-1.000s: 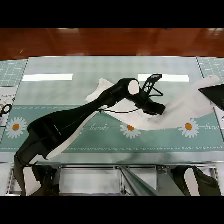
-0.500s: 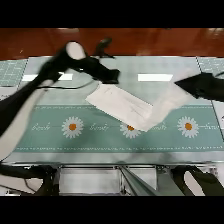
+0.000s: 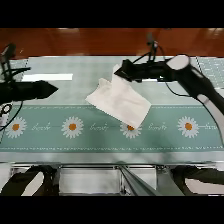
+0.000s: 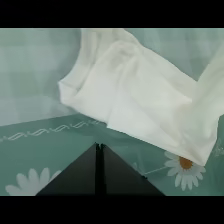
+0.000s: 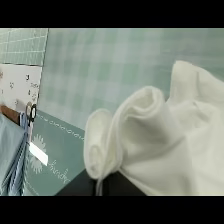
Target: Fold the shirts.
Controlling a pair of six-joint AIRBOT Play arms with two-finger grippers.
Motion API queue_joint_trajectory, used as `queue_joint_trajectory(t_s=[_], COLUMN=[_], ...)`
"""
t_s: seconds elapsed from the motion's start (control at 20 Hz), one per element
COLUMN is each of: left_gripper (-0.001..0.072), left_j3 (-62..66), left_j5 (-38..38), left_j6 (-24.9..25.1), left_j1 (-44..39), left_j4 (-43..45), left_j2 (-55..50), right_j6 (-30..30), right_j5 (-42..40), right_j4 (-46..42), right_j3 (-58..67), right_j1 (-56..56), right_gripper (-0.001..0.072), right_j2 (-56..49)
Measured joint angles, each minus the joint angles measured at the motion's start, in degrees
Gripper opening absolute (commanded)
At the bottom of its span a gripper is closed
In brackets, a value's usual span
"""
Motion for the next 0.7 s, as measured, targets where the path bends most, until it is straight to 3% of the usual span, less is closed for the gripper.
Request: queue_joint_trajectory(t_s=[0.2, 0.45, 0.5, 0.6, 0.7], left_gripper=[0.0028, 0.0028, 0.0028, 0.0028, 0.0028], left_j3=[-4.04, -5.25, -5.35, -5.49, -5.77], left_j5=[-1.88, -2.80, -2.78, -2.64, -1.64], left_j6=[0.33, 0.48, 0.48, 0.48, 0.48], left_j1=[6.64, 8.90, 9.07, 9.27, 9.35], left_j4=[-0.11, -0.13, -0.13, -0.13, -0.15], left_j2=[6.64, 8.41, 8.57, 8.70, 8.79], right_j6=[0.66, 1.86, 2.03, 2.56, 3.58], right_j5=[-0.90, -0.76, -0.31, 0.61, 2.45], right_j4=[1.29, 1.95, 2.03, 1.99, 1.97], right_j3=[9.07, 12.72, 12.98, 13.29, 13.44], right_j1=[2.78, 3.78, 3.82, 3.91, 3.78], right_gripper=[0.0022, 0.0023, 0.0052, 0.0406, 0.0406], right_j2=[-11.15, -17.44, -18.16, -19.02, -19.30])
